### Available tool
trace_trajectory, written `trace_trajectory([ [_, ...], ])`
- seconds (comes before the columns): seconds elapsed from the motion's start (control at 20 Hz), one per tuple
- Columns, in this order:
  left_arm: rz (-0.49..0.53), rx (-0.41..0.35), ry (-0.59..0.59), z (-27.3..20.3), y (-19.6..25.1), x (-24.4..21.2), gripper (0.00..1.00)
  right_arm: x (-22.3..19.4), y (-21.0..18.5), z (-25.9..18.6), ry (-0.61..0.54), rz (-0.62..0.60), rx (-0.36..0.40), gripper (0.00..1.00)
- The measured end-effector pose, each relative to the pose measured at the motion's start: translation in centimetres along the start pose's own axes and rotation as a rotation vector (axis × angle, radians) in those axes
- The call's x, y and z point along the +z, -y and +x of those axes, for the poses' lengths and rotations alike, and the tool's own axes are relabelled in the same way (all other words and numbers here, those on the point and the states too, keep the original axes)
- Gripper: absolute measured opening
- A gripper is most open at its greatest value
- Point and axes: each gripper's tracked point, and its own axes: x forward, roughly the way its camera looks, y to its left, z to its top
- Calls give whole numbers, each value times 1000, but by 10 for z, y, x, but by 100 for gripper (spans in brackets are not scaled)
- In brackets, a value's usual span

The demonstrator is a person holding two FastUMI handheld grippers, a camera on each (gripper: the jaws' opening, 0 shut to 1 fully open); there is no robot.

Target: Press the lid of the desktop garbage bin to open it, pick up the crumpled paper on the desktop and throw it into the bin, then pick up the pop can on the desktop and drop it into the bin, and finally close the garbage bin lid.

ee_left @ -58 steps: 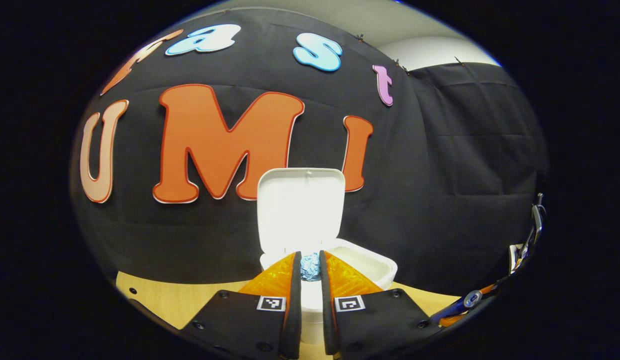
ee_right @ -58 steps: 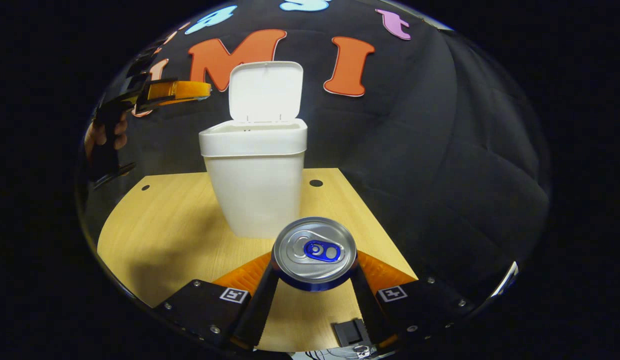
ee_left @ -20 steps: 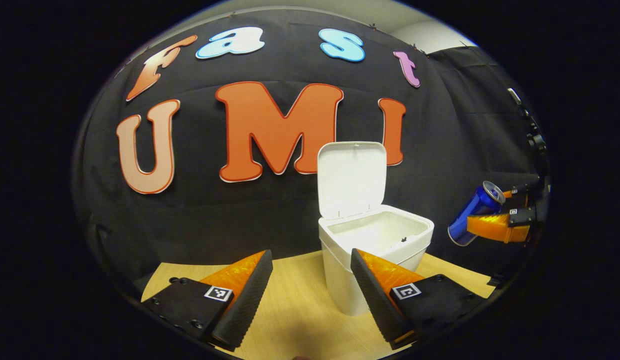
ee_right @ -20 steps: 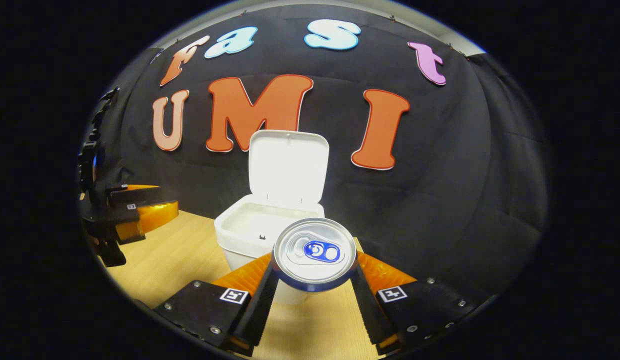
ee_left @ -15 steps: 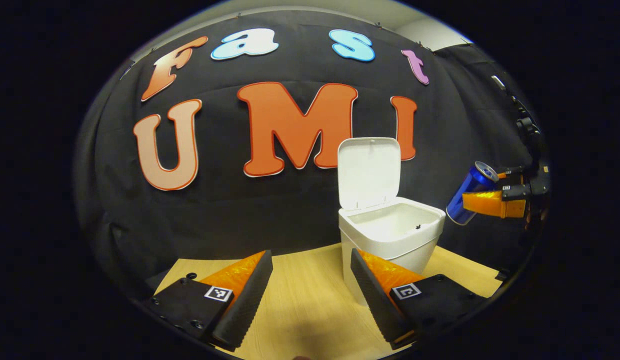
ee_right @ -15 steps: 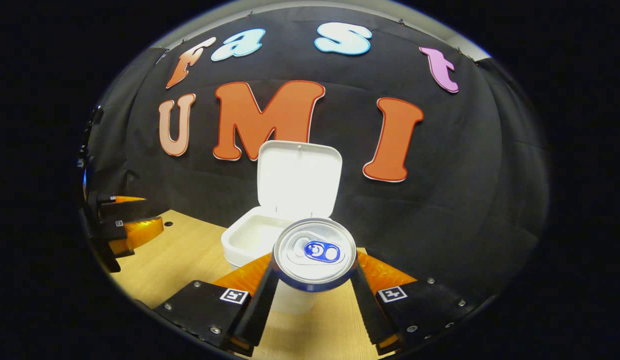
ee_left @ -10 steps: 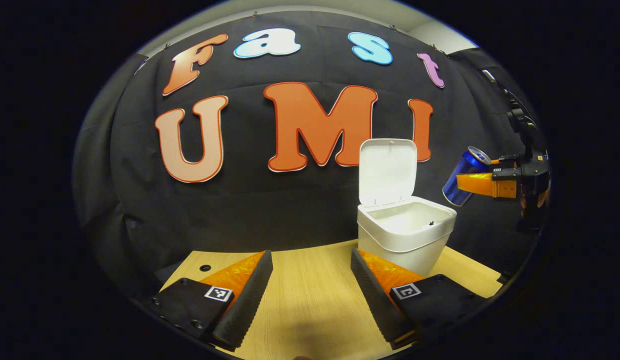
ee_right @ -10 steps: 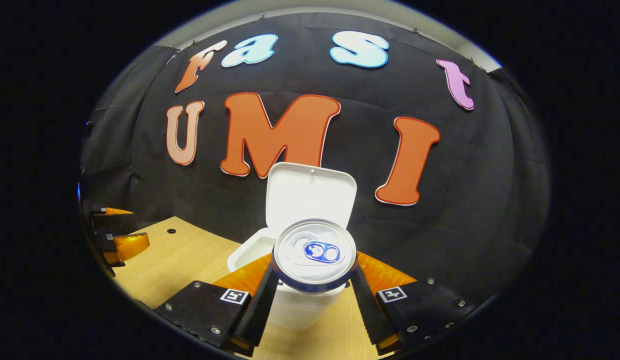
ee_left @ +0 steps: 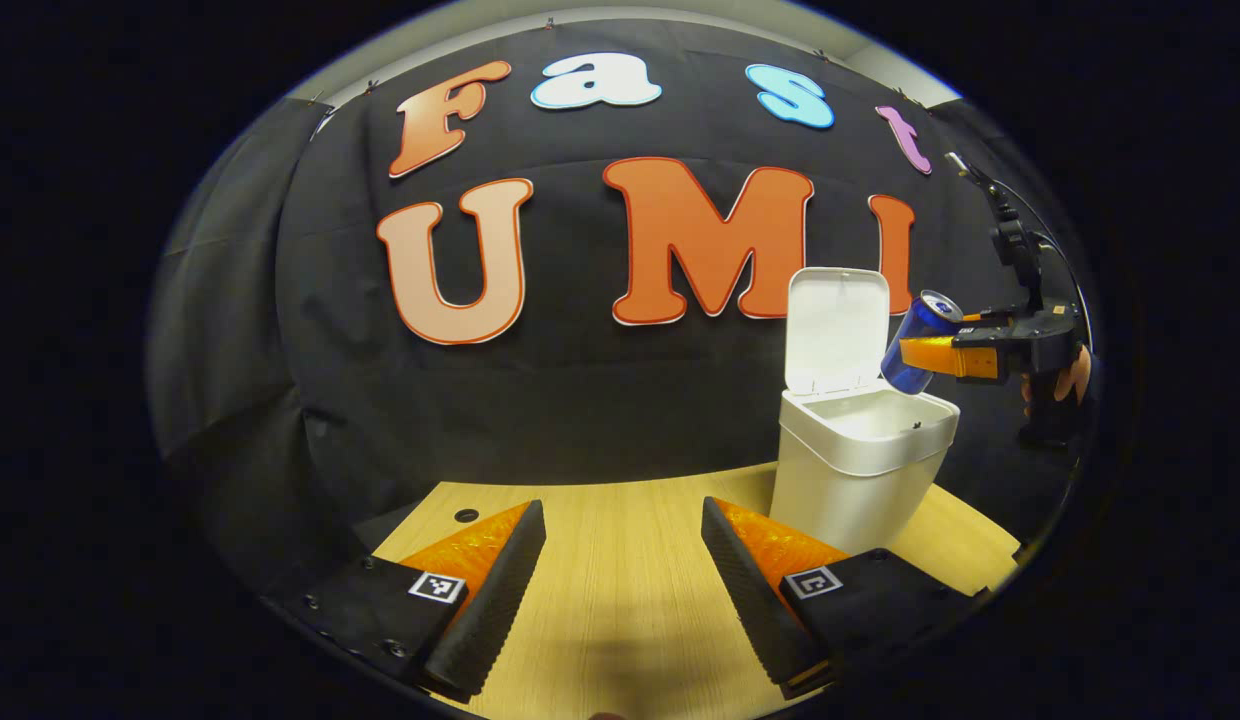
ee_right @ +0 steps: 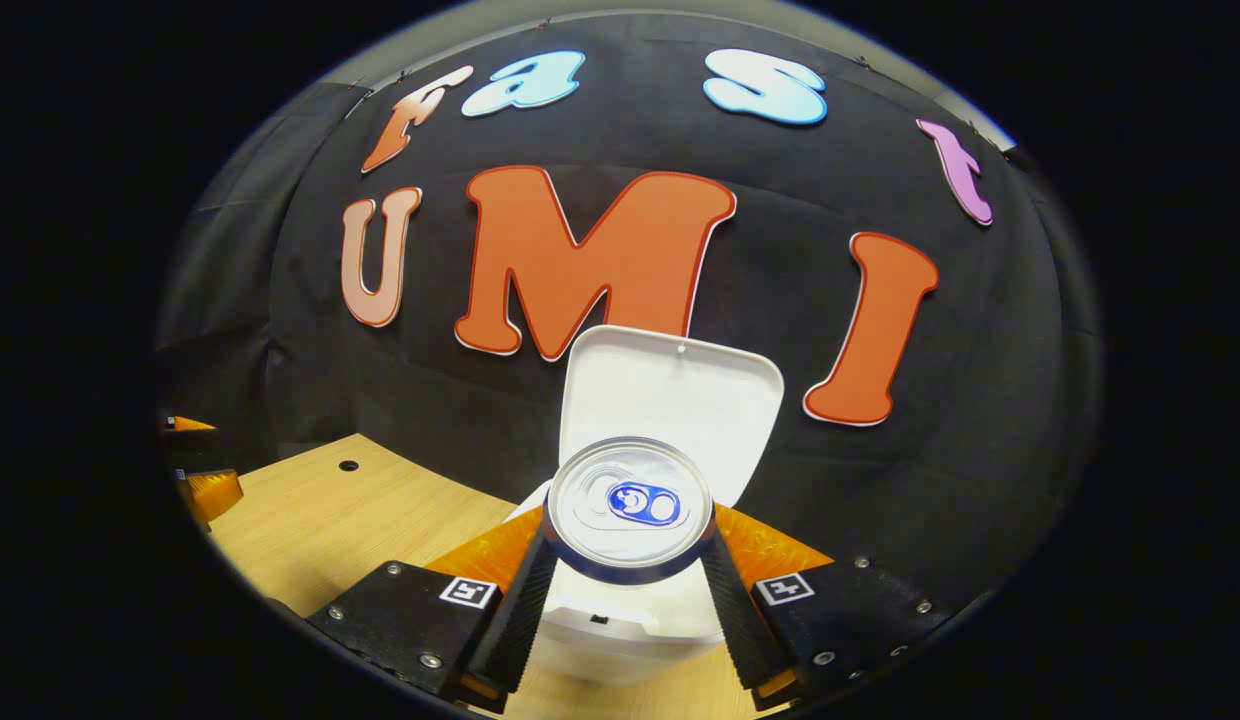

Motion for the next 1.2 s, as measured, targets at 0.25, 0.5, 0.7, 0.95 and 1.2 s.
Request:
trace_trajectory([
  [0.25, -5, 54, -22, -9, -26, -7, 96, -22, -14, 25, -54, -22, 11, 78],
  [0.5, -10, 91, -37, -12, -48, -14, 100, -47, -25, 46, -127, -4, 13, 79],
  [0.7, -41, 102, -58, -8, -57, -25, 100, -63, -28, 59, -180, 6, 5, 79],
  [0.95, -54, 107, -70, -4, -63, -30, 100, -78, -29, 66, -230, 45, 0, 79],
  [1.2, -64, 83, -78, 1, -57, -32, 100, -88, -28, 66, -283, 115, -3, 76],
])
